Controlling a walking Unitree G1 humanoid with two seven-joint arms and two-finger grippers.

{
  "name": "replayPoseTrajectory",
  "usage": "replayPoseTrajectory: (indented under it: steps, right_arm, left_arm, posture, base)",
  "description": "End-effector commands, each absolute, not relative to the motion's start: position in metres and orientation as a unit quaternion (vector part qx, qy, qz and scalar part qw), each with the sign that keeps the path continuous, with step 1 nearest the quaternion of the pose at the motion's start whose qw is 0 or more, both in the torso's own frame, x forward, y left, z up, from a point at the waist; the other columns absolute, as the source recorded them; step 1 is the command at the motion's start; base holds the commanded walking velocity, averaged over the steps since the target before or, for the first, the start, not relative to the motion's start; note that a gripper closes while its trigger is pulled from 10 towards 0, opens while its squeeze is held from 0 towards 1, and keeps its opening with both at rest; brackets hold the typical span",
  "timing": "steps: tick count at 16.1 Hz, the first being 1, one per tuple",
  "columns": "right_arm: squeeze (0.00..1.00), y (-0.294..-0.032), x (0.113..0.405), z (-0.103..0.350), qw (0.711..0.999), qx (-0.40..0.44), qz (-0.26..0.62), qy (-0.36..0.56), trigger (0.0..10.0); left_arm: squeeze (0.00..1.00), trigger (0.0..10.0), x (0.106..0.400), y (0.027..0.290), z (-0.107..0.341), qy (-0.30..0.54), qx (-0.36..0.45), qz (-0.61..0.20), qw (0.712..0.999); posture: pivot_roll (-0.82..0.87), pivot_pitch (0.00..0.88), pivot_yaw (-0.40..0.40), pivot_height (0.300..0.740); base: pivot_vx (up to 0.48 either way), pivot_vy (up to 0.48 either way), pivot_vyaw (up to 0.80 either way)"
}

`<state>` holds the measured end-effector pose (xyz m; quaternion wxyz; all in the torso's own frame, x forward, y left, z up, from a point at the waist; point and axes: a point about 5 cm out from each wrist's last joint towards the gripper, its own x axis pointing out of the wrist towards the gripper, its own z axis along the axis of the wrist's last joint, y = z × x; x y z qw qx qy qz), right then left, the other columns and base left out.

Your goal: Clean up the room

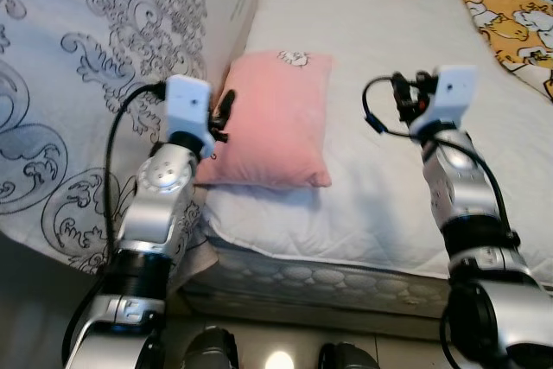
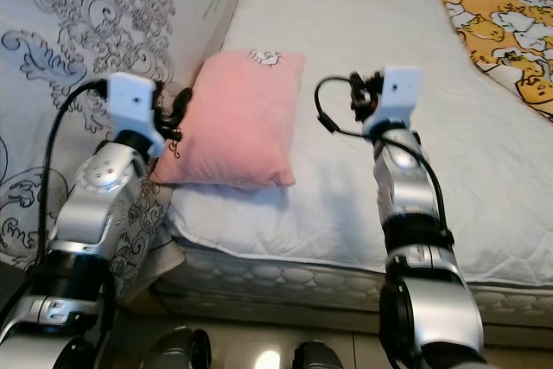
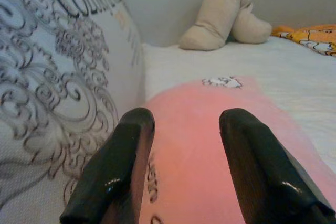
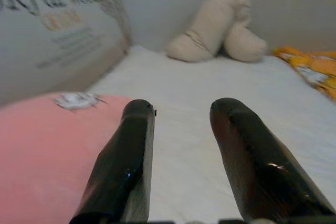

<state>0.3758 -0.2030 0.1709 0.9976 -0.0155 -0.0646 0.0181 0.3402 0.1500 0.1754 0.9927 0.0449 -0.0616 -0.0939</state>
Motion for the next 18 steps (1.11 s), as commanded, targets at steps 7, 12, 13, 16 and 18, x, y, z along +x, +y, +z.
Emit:
replayPoseTrajectory:
  steps: [7,12,13,16,18]
  right_arm:
    - [0.00,-0.197,0.332,0.154,0.998,-0.012,0.045,-0.053,10.0]
    - [0.00,-0.200,0.290,0.135,0.999,0.002,0.037,-0.036,10.0]
    - [0.13,-0.203,0.277,0.126,0.999,0.007,0.041,-0.020,10.0]
    - [1.00,-0.208,0.251,0.114,0.998,0.033,0.051,0.004,10.0]
    - [1.00,-0.208,0.247,0.112,0.998,0.056,0.039,0.007,10.0]
  left_arm:
    - [0.00,10.0,0.293,0.162,0.146,-0.049,0.013,-0.067,0.997]
    - [0.00,10.0,0.275,0.161,0.141,-0.033,0.014,-0.086,0.996]
    - [0.00,10.0,0.267,0.167,0.132,-0.014,0.014,-0.077,0.997]
    - [1.00,10.0,0.255,0.170,0.127,0.000,-0.003,-0.091,0.996]
    - [1.00,10.0,0.253,0.170,0.127,-0.005,-0.001,-0.083,0.997]
  posture:
    - [-0.05,0.000,0.008,0.740]
    - [-0.05,0.000,0.014,0.740]
    - [-0.06,0.000,0.021,0.740]
    - [-0.05,0.000,0.037,0.740]
    - [-0.05,0.000,0.042,0.740]
  base:
    - [0.000,0.000,0.00]
    - [0.000,0.000,0.00]
    - [0.000,0.000,0.00]
    - [0.000,0.000,0.00]
    - [0.000,0.000,0.00]
